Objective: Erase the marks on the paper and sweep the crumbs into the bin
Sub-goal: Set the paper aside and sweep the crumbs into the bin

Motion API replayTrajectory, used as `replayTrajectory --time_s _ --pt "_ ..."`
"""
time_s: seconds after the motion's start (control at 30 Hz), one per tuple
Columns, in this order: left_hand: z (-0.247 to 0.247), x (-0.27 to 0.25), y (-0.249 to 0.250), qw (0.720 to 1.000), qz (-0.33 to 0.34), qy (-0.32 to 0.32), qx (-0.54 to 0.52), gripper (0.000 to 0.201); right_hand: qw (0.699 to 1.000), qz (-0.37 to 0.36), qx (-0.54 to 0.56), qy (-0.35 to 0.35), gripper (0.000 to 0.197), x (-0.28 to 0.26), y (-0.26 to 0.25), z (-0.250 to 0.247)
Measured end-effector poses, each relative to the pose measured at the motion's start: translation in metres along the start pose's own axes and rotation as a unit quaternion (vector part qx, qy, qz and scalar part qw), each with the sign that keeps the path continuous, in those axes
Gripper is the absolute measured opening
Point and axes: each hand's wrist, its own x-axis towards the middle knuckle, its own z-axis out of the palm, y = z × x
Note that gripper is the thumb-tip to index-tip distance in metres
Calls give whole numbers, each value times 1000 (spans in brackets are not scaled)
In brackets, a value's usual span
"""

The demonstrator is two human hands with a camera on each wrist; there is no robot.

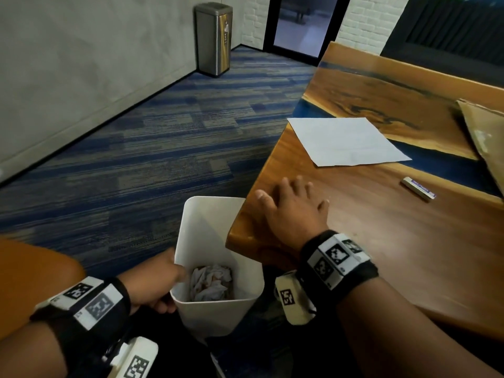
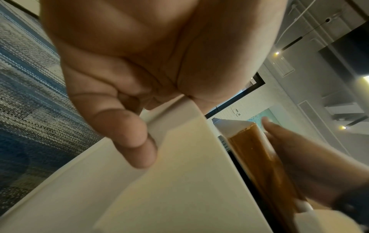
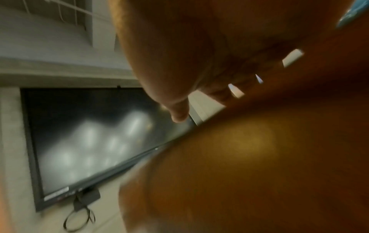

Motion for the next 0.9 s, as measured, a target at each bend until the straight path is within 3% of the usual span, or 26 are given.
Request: replayTrajectory --time_s 0.07,0.13,0.2,0.23,0.3,0.33,0.37,0.4,0.47,0.53,0.63,0.7,0.73,0.8,0.87,0.9 --pt "1 0 1 1000 5 2 1 49 998 -42 -51 -25 91 0 -6 12" --pt "1 0 1 1000 8 6 4 49 985 -158 -67 -37 87 -12 -10 17" --pt "1 -1 2 1000 13 7 8 50 955 -285 33 -79 73 -30 -6 9" --pt "1 -1 3 1000 13 5 8 50 937 -306 133 -99 66 -39 -1 1" --pt "2 0 3 1000 10 1 6 46 921 -267 280 -52 60 -52 20 -11" --pt "2 0 2 1000 8 1 5 42 936 -222 272 7 62 -53 33 -13" --pt "3 0 1 1000 7 0 5 40 964 -168 197 53 68 -53 46 -13" --pt "3 0 0 1000 9 -1 6 42 988 -110 97 55 76 -55 53 -11" --pt "4 -1 0 1000 16 -8 11 47 996 -56 -65 -4 89 -59 52 3" --pt "5 -2 1 1000 24 -10 14 46 988 -98 -114 -34 87 -63 30 24" --pt "4 0 0 999 40 -1 16 27 964 -248 -95 -28 82 -70 -14 43" --pt "4 4 -4 999 48 5 16 23 935 -345 79 -30 70 -77 -24 38" --pt "3 5 -4 999 44 8 13 22 914 -356 191 -22 64 -79 -19 30" --pt "2 4 -3 1000 27 1 4 31 909 -299 284 66 56 -78 10 14" --pt "1 7 -2 1000 16 -13 4 46 958 -170 163 161 57 -71 48 -3" --pt "0 10 -3 1000 15 -14 3 48 984 -87 69 140 61 -69 59 -7"
